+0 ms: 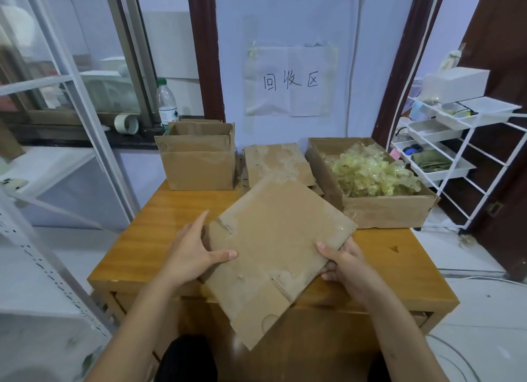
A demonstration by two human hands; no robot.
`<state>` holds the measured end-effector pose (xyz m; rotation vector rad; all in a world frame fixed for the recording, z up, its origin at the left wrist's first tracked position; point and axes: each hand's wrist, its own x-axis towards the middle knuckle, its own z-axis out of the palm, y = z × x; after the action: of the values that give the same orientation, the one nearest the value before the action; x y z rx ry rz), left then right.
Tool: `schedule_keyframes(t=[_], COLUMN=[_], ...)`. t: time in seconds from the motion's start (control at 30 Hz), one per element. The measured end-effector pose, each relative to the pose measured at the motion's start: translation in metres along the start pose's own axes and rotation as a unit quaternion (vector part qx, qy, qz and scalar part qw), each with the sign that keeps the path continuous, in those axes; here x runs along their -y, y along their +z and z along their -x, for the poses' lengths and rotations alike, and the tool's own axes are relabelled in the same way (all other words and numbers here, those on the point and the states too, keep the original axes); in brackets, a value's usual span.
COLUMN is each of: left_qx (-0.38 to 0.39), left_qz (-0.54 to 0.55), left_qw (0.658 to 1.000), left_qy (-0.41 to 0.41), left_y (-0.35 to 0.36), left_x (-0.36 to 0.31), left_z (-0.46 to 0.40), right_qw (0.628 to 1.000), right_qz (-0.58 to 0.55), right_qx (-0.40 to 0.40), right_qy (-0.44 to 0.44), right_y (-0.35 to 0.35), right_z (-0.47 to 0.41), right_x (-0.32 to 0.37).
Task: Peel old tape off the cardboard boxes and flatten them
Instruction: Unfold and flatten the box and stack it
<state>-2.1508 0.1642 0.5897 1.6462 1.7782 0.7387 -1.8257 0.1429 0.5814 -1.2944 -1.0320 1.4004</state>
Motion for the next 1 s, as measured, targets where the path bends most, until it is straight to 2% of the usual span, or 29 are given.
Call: schedule_keyframes(t=[0.1, 0.2, 0.27, 0.4, 0.53, 0.7, 0.83, 1.0], left_qx=[0.045, 0.008, -0.015, -0.052, -0.074, -0.106, -0.132, -0.165], left_qz=[0.136, 0.173, 0.213, 0.252, 0.309, 0.378, 0.391, 0.372], left_qw=[0.99, 0.984, 0.976, 0.965, 0.946, 0.916, 0.91, 0.913], left_qy=[-0.02, -0.039, -0.046, -0.055, -0.06, -0.084, -0.046, 0.011], left_y=[-0.002, 0.005, 0.01, 0.024, 0.044, 0.06, 0.044, 0.029], left_x=[0.001, -0.003, -0.009, -0.02, -0.028, -0.043, -0.077, -0.122], left_z=[0.005, 0.014, 0.021, 0.04, 0.067, 0.061, 0.02, -0.052], right_qw=[0.998, 0.989, 0.986, 0.991, 0.983, 0.966, 0.94, 0.851], right_qz=[-0.018, -0.076, -0.106, -0.084, -0.066, 0.064, 0.186, 0.365], right_qx=[-0.044, -0.108, -0.108, -0.084, -0.155, -0.196, -0.176, -0.198], right_qy=[-0.032, -0.065, -0.069, -0.061, -0.075, -0.158, -0.226, -0.322], right_y=[0.003, 0.014, 0.023, 0.033, 0.027, 0.022, 0.022, 0.029], right_z=[-0.001, -0.002, -0.001, 0.005, 0.008, 0.001, -0.019, -0.072], right_x=[0.0, 0.001, 0.001, -0.007, -0.006, 0.037, 0.086, 0.145])
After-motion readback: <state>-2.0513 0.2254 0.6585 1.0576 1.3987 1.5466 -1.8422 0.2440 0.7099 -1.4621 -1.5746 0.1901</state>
